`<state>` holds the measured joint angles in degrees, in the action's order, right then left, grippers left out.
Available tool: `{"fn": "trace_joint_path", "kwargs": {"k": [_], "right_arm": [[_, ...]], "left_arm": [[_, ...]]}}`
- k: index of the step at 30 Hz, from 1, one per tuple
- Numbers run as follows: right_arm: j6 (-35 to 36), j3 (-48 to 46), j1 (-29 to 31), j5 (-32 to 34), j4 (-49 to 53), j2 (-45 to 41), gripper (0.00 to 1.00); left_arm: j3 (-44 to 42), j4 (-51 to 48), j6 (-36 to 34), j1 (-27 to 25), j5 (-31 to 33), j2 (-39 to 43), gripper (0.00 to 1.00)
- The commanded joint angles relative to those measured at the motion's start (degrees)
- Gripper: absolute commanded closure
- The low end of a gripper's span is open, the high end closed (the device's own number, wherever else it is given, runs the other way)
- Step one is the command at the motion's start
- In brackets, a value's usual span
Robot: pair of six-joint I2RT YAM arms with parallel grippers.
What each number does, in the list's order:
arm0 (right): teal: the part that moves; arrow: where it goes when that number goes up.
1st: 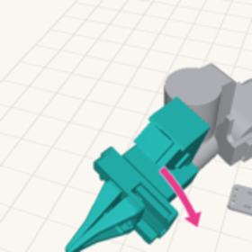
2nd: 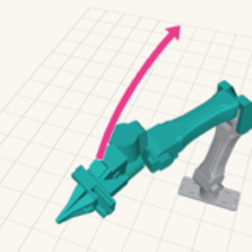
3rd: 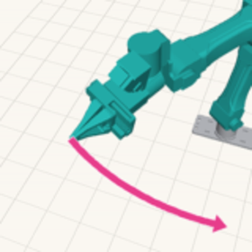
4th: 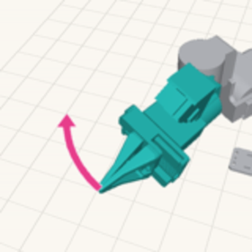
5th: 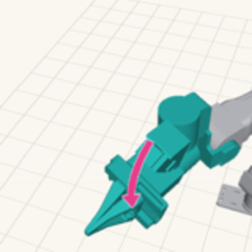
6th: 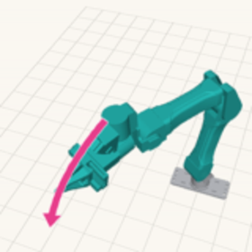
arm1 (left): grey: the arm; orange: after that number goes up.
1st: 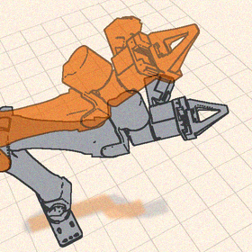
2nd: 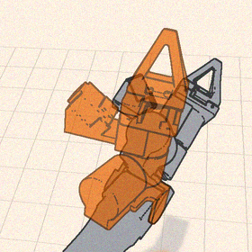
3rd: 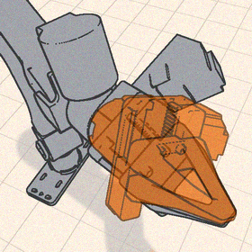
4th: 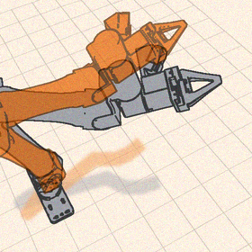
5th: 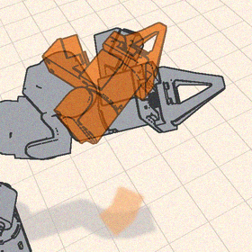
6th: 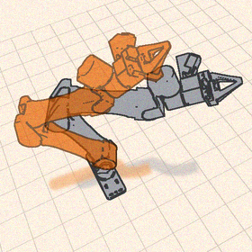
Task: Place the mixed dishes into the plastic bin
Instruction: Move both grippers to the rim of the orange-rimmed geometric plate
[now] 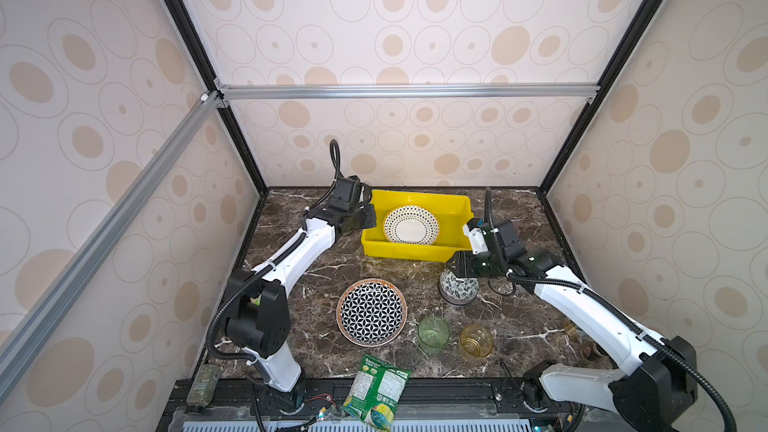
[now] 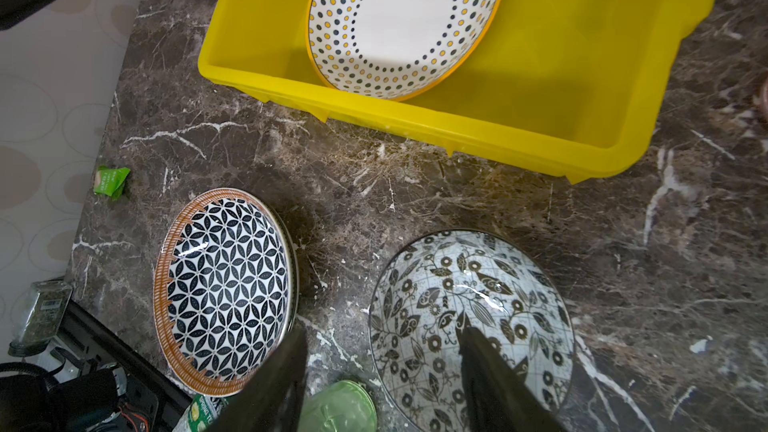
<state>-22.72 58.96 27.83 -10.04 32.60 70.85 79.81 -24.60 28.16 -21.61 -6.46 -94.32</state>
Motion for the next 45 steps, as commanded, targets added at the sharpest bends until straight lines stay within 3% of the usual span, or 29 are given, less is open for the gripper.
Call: {"fn": "trace_joint_path", "kwargs": {"k": [1, 18, 32, 45], "right_arm": [[-0.4, 1.9, 1.6, 1.3, 1.0, 0.8, 0.39], [-1.0, 5.2, 10.2, 1.6, -1.2, 8.0, 0.42], [-2.1, 6.6, 14.9, 1.1, -2.9, 16.0, 0.5], [-2.2, 9.2, 18.4, 1.1, -3.9, 23.7, 0.64]], "left_arm": [[-2.9, -2.8, -2.1, 0.0, 3.1, 4.9, 0.79], [-21.5, -10.8, -1.8, 0.0, 6.9, 22.6, 0.72], [-31.4, -11.5, 0.2, 0.0, 3.7, 27.3, 0.69], [-37.0, -14.2, 2.4, 0.0, 5.9, 31.1, 0.65]]}}
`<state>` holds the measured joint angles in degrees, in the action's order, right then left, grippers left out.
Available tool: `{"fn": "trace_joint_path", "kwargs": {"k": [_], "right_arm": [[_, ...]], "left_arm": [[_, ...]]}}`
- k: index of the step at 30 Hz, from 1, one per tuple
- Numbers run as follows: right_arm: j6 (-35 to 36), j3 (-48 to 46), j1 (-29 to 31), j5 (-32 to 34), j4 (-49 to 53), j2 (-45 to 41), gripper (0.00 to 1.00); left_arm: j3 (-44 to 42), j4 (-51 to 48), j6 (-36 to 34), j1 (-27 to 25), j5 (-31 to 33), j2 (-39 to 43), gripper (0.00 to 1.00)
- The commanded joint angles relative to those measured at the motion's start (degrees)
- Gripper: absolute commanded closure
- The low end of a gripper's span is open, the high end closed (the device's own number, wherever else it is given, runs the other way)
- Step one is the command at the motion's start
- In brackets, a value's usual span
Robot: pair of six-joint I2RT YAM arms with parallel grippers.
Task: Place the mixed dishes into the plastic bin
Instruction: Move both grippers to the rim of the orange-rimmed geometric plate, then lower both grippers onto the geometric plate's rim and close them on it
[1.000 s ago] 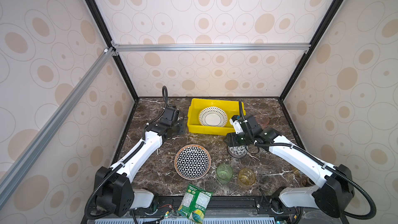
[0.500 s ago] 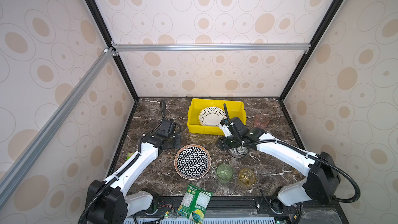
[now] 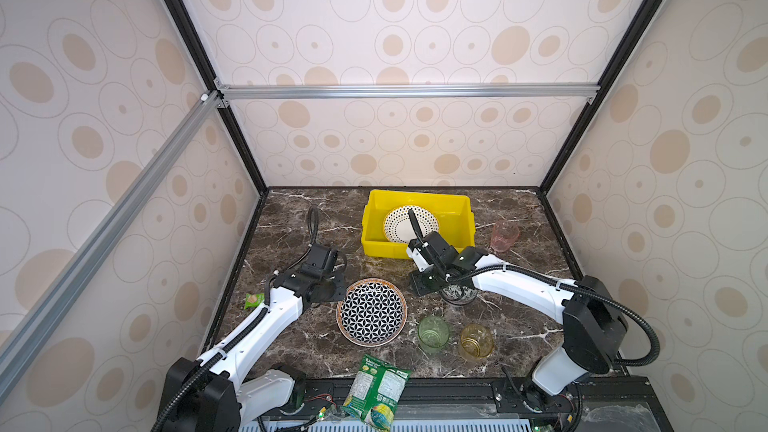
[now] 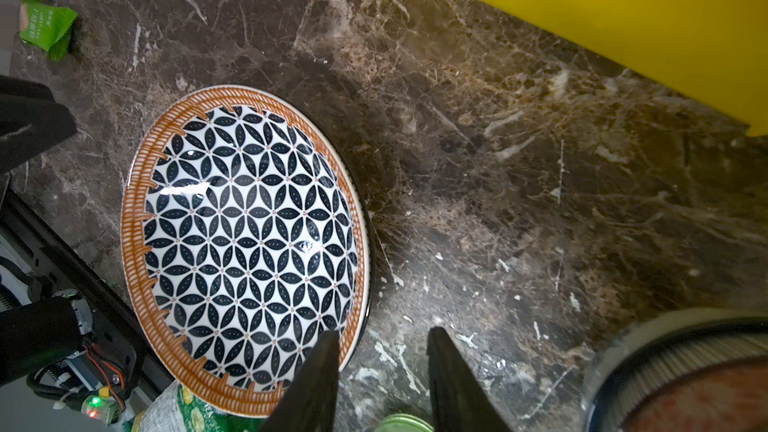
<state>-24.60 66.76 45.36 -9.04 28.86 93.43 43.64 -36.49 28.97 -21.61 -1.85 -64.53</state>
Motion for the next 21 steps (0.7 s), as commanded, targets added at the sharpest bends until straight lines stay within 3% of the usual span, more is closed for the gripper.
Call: {"fn": "trace_joint_path", "kwargs": {"k": [1, 21], "right_arm": [[-0.4, 1.4, 1.0, 0.0, -0.4, 1.6, 0.65], [-0.8, 1.7, 2.3, -1.4, -2.4, 7.8, 0.82]], "left_arm": [[-1.2, -2.3, 1.8, 0.0, 1.2, 1.6, 0.65], [-4.0, -3.5, 3.9, -0.2, -0.2, 2.5, 0.6]]}}
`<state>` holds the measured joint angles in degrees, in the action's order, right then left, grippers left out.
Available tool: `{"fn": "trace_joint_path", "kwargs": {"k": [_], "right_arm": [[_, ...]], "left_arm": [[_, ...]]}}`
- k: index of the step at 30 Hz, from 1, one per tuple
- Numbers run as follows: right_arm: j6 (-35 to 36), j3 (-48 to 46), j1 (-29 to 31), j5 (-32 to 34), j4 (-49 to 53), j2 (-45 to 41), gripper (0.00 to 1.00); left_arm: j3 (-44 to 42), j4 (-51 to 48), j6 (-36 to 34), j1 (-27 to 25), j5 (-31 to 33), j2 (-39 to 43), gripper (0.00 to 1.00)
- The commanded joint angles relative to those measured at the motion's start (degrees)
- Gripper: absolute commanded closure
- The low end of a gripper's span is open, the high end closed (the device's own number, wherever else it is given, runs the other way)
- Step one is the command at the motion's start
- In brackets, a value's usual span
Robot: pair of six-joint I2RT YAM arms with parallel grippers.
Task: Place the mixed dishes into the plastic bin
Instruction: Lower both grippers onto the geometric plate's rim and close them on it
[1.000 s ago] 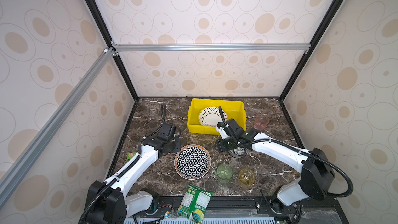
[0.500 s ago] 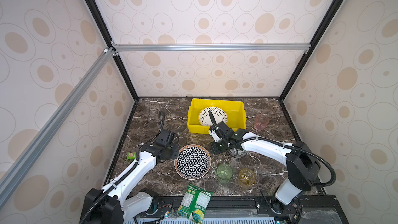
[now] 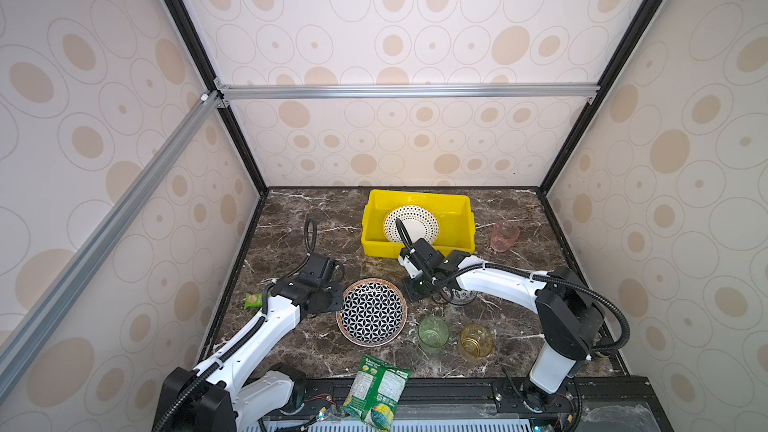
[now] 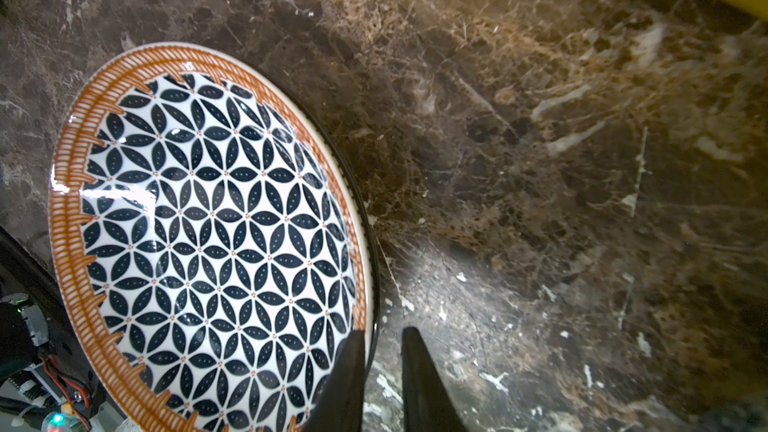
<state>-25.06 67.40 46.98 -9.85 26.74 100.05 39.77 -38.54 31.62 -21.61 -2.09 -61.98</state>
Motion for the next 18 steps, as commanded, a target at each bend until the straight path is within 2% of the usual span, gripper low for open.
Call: {"fn": "trace_joint_path", "kwargs": {"k": [1, 18], "right_arm": [[-0.3, 1.1, 0.8, -0.7, -0.4, 1.4, 0.83], [0.0, 0.5, 0.8, -2.5, -2.0, 3.1, 0.87]], "left_arm": [[-0.2, -1.4, 1.3, -0.2, 0.0, -0.3, 0.59], [-1.2, -1.8, 3.8, -1.3, -1.1, -0.8, 0.58]]}}
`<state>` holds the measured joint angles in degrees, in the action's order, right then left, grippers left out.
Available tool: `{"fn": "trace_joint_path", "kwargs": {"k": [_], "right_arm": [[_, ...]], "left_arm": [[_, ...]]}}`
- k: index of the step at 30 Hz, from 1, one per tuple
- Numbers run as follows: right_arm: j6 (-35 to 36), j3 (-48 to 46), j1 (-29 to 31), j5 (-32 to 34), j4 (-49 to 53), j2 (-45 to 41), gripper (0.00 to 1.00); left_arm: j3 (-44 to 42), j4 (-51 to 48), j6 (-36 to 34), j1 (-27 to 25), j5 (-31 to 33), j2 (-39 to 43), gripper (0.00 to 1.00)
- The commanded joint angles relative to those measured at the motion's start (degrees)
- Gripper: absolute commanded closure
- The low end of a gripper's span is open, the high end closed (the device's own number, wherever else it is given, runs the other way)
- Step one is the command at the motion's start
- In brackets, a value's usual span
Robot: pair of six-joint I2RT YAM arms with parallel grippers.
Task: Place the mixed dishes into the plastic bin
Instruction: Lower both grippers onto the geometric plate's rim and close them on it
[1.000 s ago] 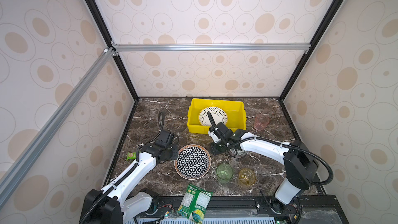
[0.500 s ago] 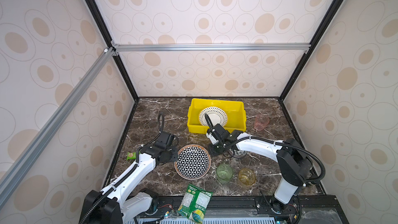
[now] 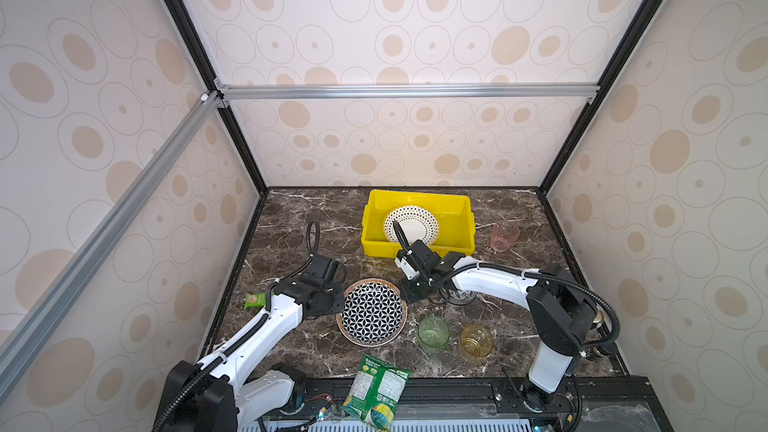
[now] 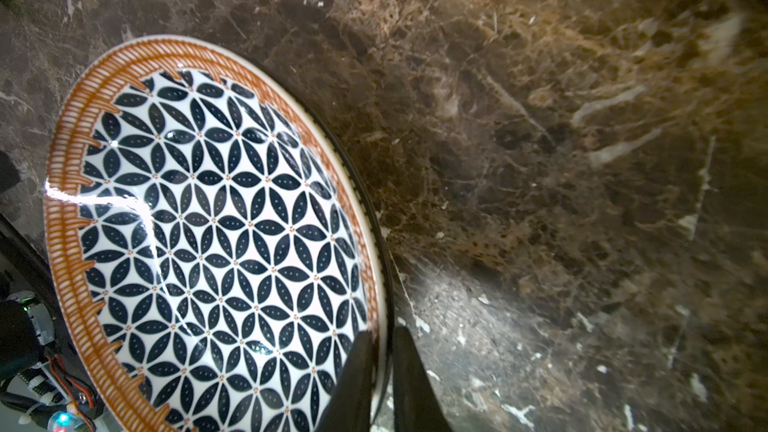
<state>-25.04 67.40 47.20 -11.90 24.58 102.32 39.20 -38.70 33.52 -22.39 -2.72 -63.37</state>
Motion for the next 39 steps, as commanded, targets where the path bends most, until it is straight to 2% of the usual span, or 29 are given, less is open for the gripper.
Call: {"fn": "trace_joint_path", "kwargs": {"k": [1, 16, 39], "right_arm": [[0.1, 0.4, 0.6, -0.5, 0.1, 0.9, 0.87], [0.6, -0.8, 0.6, -1.3, -0.5, 0.8, 0.97], [0.3, -1.1, 1.2, -5.6, -2.2, 2.7, 0.99]], "left_arm": [[-0.8, -1.6, 2.2, -0.6, -0.4, 1.0, 0.58], [-1.8, -0.6, 4.0, -2.0, -0.7, -0.4, 0.59], [-3.9, 3.6, 6.3, -2.2, -4.8, 1.5, 0.62]]}}
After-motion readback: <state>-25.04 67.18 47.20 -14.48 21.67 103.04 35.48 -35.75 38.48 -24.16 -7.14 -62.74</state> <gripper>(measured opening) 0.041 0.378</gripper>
